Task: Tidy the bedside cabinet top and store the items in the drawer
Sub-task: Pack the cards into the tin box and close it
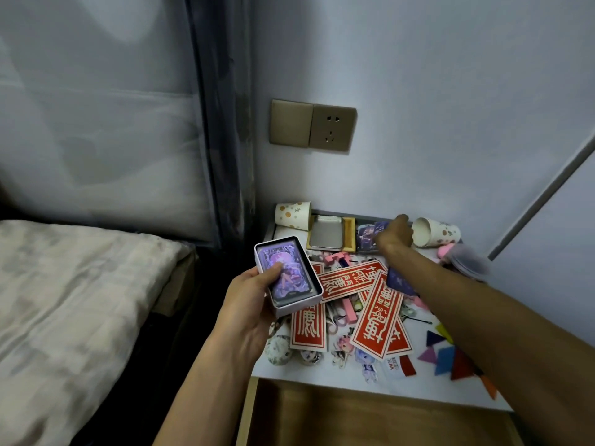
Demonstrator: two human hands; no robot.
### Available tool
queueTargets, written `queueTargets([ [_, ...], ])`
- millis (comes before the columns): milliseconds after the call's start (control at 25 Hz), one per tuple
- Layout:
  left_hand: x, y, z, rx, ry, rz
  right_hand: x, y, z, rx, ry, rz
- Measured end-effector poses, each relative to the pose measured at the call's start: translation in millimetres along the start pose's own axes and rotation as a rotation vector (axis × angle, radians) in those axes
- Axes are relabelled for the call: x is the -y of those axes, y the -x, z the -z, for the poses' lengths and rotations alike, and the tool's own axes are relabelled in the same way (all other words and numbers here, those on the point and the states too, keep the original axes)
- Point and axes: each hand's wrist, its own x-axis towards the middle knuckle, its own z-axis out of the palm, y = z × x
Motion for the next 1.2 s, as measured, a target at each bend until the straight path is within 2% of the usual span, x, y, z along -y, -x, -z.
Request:
queueTargets([
  [200, 5, 5, -6, 0.001, -0.013, 0.022, 4, 32, 34, -0.125, -0.175, -0.037],
  [320, 11, 12, -10, -0.012, -0.008, 0.034, 5, 87, 58, -0.133, -0.406, 0.052],
  [440, 20, 22, -17, -0.017, -0.005, 0.031, 1, 144, 82, 0.058, -0.661, 0.11],
  [520, 26, 30, -23, -0.002, -0.001, 0.025, 4, 171, 90, 0.242, -0.723, 0.136],
  [600, 32, 39, -27, 0.046, -0.006, 0.027, 8, 191, 92, 0.354, -0.708, 0.161],
  [760, 36, 47, -27, 0.089, -0.035, 0.007, 17, 213, 82, 0.424, -0.598, 0.162],
  [1000, 34, 42, -24, 0.056, -0.018, -0.037, 23, 223, 72, 0.382, -0.439, 0.247],
  [1200, 36, 37, -25, -0.001, -0.032, -0.089, 26, 232, 59, 0.423, -0.312, 0.356],
])
